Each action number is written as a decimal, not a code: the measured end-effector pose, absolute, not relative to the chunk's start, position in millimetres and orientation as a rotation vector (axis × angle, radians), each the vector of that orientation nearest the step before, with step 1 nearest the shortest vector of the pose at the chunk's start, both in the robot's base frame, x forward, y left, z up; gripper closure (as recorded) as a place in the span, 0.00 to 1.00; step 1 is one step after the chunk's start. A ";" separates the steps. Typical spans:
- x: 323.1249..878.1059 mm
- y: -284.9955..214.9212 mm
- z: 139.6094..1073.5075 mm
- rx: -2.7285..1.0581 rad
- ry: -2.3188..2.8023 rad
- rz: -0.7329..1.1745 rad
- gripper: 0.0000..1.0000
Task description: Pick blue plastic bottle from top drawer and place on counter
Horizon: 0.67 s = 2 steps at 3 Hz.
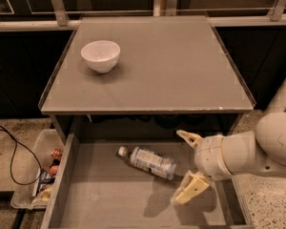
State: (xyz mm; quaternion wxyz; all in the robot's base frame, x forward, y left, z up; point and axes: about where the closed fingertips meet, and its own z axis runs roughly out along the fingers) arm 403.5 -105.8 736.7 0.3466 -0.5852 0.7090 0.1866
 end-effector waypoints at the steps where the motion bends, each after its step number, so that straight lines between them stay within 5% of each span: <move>1: 427.9 -91.4 715.9 -1.478 1.801 0.476 0.00; 2: 452.6 -84.4 693.6 -1.451 1.803 0.443 0.00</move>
Offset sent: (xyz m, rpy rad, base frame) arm 0.0790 0.0266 -0.0692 0.0340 -0.0865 -0.0827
